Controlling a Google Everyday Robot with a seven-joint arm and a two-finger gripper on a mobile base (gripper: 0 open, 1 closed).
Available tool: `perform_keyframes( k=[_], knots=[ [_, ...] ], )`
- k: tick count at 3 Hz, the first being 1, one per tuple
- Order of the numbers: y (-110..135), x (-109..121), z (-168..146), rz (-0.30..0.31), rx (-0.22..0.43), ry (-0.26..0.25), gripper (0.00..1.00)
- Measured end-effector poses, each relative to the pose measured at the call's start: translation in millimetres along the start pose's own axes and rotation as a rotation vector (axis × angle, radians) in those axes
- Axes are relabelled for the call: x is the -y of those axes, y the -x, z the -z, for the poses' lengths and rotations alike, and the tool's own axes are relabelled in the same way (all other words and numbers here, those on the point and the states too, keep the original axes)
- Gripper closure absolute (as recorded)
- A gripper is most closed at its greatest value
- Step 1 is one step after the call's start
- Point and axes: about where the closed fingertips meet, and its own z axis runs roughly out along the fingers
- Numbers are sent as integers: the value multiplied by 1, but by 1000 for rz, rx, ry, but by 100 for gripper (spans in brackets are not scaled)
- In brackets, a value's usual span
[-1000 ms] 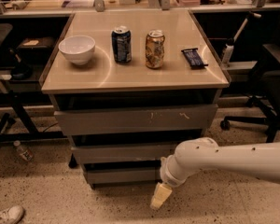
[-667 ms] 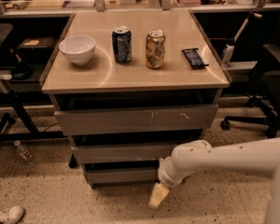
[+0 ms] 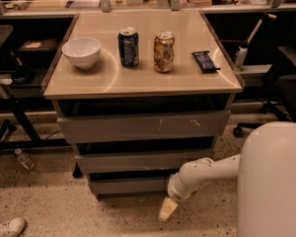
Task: Open bottom drawer
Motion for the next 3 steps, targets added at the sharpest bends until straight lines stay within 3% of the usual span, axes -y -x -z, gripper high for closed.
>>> perform_keyframes(
  k=[1,3],
  knots=[
    [0,0,0,0,0,0,0],
    [-27,41,-62,-31,-8,-36,0]
  ],
)
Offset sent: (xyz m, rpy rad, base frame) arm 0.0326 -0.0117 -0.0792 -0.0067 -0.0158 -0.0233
